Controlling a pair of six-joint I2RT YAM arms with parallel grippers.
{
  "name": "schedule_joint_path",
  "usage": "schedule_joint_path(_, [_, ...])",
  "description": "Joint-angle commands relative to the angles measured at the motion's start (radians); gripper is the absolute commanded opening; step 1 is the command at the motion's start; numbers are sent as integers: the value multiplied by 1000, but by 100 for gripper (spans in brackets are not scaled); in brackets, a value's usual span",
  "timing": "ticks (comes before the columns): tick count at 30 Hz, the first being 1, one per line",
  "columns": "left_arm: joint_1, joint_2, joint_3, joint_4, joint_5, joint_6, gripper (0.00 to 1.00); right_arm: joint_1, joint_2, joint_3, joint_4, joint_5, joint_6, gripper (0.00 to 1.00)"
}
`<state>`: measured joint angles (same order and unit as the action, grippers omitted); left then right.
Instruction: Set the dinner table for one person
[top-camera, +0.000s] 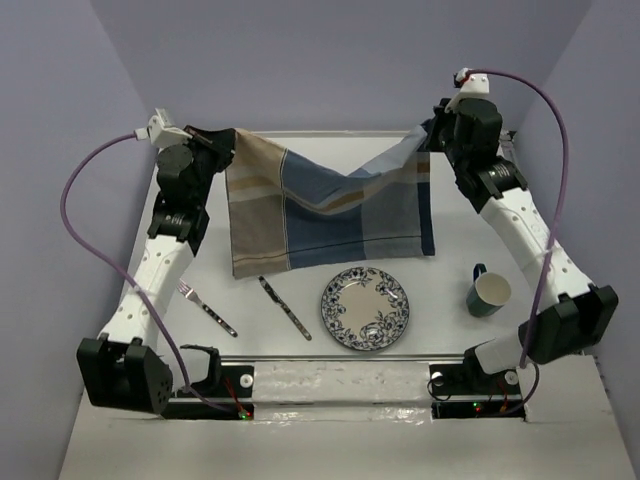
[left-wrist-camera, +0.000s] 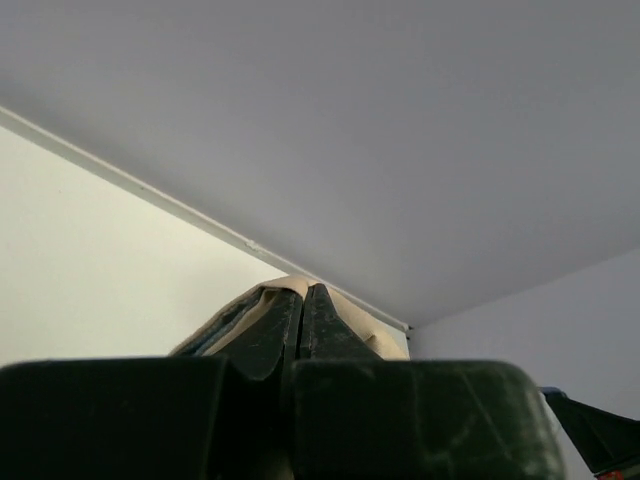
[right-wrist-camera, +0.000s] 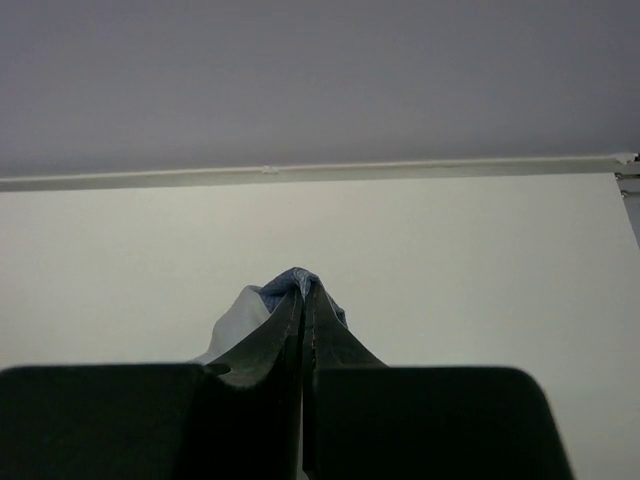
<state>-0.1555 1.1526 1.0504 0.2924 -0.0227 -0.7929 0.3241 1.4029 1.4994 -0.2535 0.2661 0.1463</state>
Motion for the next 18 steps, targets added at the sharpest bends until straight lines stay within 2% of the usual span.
schedule_joint_path(1, [62,114,233,50,133,20,0,-77,108,207,51,-56,-10,0])
schedule_joint_path(2, [73,140,270,39,151,23,0,-98,131,313,28,-76,-13,0])
schedule_joint_path(5, [102,212,409,-31,217,59,0,-111,180,441,-42,-79,-30,0])
schedule_joint_path(7, [106,205,416,-30,219,66,0,-111,174,482,-56,-79,-37,0])
schedule_joint_path(9, [106,168,360,5,222,66,0,-111,142,457,-53,-79,-33,0])
schedule_joint_path(12, [108,124,223,34,227,61,0,-111,71,285,-12,-93,-4,0])
schedule_joint_path(13, [108,104,179,59,239,58,0,-111,55,153,3,-102,21,0])
schedule_joint_path(18, [108,75,-197,160,293,9,0,-111,11,-241,140,-157,140,0])
